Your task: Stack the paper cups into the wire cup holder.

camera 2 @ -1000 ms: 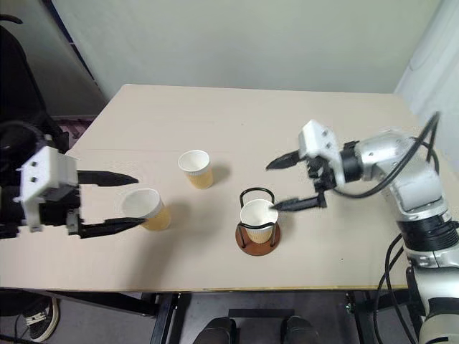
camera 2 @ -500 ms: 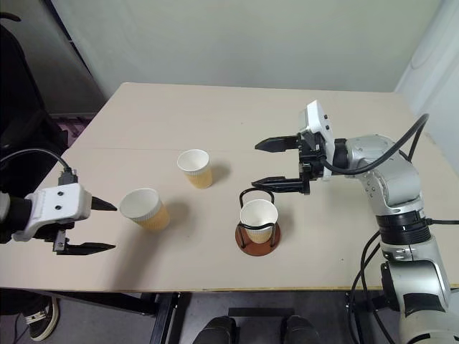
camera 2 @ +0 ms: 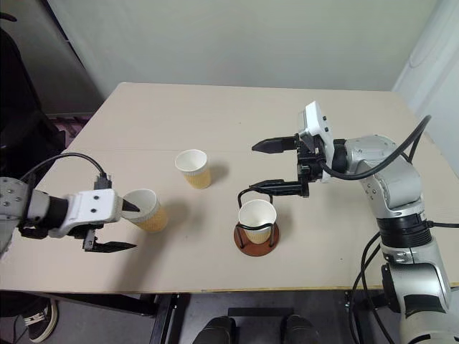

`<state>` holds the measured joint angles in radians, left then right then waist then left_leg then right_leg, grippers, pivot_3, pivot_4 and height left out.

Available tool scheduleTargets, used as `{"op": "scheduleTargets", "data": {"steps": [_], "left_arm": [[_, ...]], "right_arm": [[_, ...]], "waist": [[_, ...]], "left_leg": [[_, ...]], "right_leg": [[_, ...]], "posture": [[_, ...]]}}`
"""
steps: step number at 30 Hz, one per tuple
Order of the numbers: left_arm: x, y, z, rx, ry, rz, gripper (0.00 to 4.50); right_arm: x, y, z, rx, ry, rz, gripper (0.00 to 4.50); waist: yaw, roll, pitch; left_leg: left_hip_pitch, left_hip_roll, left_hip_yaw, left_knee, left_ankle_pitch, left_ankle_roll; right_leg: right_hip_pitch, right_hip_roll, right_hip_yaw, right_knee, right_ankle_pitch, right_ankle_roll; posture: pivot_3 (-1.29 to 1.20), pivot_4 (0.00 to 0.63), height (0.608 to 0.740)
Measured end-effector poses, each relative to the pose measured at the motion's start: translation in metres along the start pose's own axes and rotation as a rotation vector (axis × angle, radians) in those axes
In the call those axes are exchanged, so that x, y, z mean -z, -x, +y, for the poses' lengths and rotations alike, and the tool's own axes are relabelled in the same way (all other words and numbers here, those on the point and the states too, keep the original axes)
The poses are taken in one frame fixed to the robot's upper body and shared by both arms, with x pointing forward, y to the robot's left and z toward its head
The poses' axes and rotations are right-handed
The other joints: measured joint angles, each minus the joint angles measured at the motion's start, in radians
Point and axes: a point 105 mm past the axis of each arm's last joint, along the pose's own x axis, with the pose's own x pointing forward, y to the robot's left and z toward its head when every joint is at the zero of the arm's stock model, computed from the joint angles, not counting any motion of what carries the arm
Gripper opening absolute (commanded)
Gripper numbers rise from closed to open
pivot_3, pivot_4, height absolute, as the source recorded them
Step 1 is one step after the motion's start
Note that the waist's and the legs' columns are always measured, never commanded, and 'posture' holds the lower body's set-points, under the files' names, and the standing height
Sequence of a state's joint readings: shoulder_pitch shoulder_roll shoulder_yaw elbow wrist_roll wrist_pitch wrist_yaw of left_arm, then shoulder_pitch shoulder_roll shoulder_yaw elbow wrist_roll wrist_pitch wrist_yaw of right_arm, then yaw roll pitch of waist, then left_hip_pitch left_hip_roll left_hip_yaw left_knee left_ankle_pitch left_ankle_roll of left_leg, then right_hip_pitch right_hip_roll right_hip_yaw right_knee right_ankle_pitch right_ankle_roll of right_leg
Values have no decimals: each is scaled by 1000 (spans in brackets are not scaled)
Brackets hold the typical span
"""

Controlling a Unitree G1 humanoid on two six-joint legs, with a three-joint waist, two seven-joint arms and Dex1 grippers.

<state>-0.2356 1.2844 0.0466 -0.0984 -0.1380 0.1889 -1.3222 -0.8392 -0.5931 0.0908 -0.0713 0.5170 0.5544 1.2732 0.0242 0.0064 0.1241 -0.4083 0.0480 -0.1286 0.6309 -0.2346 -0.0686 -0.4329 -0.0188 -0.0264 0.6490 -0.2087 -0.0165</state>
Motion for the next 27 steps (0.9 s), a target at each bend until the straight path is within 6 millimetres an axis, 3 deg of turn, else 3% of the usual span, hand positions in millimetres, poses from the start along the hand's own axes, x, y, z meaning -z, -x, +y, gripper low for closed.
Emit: {"op": "scheduleTargets", "data": {"steps": [7,10,14,18,20,23,24,27], "left_arm": [[-7,-8,13,-38,-51,-11,1081],[-11,-5,14,-34,-60,-19,29],[-10,-5,11,3,-54,-32,29],[-16,-4,9,25,-57,-66,29],[-28,1,16,11,-69,-118,29],[-85,23,39,-49,-129,-360,29],[-113,38,45,-60,-177,-472,29],[-166,68,45,-36,-312,-667,29]], "right_arm": [[2,2,2,11,0,17,4500],[5,8,19,-58,-36,19,4500],[3,13,45,-171,-30,29,4500],[2,20,46,-149,-27,37,4500],[1,24,45,-135,-26,41,4500],[-3,37,47,-119,-21,50,4500],[-4,45,49,-111,-18,75,4500],[3,68,45,-29,-38,146,4500]], "waist": [[1,0,0],[3,0,0],[2,-1,0],[1,-1,0],[1,-1,-1],[20,-2,-1],[27,-3,-1],[29,-3,-2]], "left_leg": [[0,0,0,0,0,0],[-1,0,1,0,1,0],[-1,0,2,0,1,-2],[-1,0,2,1,2,0],[0,0,1,1,3,0],[-3,-2,-1,1,8,2],[-5,-3,-2,3,8,2],[-3,-4,1,6,6,5]], "right_leg": [[0,0,0,0,0,0],[0,0,0,0,0,1],[0,0,0,-1,0,2],[0,0,0,0,2,4],[0,0,0,0,3,4],[1,0,0,0,4,2],[1,0,0,-1,4,2],[5,-2,1,-4,7,6]], "posture": [[0,150,740],[0,150,740],[0,150,740],[0,150,740],[0,150,740],[0,150,740],[0,150,740],[0,150,740]]}}
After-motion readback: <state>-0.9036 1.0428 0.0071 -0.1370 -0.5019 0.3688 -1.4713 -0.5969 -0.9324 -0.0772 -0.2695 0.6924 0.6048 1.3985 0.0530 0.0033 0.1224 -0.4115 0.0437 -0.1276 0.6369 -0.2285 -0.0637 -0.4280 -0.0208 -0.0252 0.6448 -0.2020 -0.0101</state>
